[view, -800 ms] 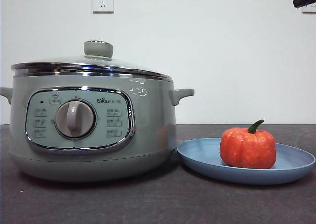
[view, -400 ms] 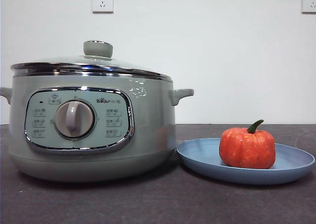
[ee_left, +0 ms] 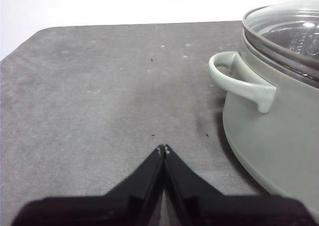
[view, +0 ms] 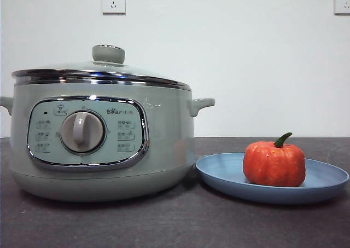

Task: Take the pumpkin out from the steamer,put the pumpkin in the blue plate,close the lid

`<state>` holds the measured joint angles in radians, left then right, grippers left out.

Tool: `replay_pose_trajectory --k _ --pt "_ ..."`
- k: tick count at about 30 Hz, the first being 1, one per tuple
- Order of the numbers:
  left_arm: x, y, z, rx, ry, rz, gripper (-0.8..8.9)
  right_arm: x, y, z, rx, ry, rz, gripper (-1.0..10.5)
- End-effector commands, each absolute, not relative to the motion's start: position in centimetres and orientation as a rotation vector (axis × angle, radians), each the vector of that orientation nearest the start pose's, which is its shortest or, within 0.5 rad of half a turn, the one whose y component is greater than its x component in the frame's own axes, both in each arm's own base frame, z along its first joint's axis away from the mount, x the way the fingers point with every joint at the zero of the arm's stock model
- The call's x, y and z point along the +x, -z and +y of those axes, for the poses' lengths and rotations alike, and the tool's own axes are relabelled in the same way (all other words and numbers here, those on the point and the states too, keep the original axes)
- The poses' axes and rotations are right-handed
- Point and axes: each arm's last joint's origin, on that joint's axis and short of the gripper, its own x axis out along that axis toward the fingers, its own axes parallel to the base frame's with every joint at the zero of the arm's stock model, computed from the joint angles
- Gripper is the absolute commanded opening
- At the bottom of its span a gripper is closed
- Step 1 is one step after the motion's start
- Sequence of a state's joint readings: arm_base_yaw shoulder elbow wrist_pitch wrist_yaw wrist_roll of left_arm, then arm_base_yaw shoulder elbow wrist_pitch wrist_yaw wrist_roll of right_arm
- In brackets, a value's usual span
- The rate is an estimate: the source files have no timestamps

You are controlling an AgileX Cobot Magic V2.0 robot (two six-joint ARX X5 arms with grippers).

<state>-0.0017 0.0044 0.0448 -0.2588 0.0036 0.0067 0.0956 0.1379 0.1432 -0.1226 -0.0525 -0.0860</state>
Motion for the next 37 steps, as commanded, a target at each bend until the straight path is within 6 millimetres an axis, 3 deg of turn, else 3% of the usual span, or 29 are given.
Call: replay_pose_trajectory --k 1,10,37 --pt "9.3 -14.9 0.0 -0.001 0.003 0.234 -0.03 10.0 -17.3 1.1 -0.071 -0.150 0.130 -0.2" --pt "9.3 -14.9 0.0 -0.001 0.003 0.234 -0.03 10.1 -14.6 1.1 -0.040 -0.149 0.220 -0.2" --pt "9.3 -14.9 0.0 0.000 0.004 0.234 -0.03 9.9 -14.9 1.1 -0.020 -0.143 0.185 -0.2"
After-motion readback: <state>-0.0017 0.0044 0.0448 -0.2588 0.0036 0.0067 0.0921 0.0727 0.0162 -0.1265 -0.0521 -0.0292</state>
